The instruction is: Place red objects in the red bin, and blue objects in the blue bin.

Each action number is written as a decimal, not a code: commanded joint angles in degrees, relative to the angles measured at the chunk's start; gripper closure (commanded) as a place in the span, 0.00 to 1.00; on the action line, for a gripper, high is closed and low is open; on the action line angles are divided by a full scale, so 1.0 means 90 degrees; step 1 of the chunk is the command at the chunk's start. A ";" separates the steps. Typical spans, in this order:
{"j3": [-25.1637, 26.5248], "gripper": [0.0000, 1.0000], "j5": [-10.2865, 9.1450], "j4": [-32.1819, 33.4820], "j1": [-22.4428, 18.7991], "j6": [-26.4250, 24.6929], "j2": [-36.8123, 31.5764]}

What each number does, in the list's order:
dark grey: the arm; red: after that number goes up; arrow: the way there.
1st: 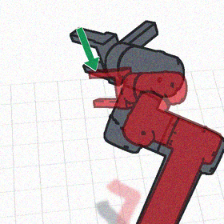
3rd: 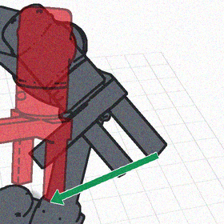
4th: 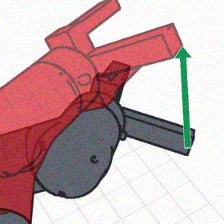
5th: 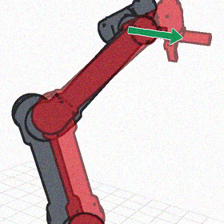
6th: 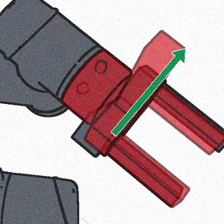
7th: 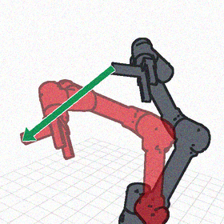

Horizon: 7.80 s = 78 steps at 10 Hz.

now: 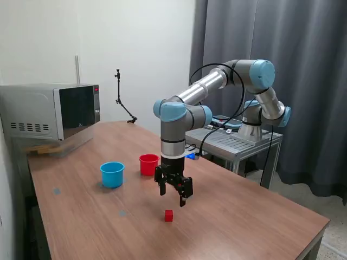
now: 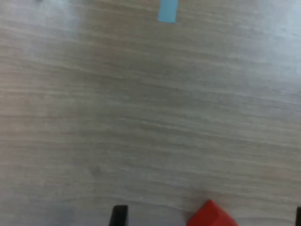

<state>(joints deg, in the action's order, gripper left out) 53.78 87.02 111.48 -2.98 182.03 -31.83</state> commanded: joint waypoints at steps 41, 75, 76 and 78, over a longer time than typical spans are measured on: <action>-0.0204 0.00 0.0253 0.0397 -0.0333 -0.3165 0.0266; -0.0311 1.00 0.0233 0.0465 -0.0333 -0.3145 0.0422; -0.0311 1.00 0.0233 0.0455 -0.0333 -0.3155 0.0422; -0.0301 0.00 0.0233 0.0455 -0.0352 -0.3155 0.0422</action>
<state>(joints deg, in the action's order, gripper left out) 51.07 89.12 115.59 -6.07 153.65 -28.04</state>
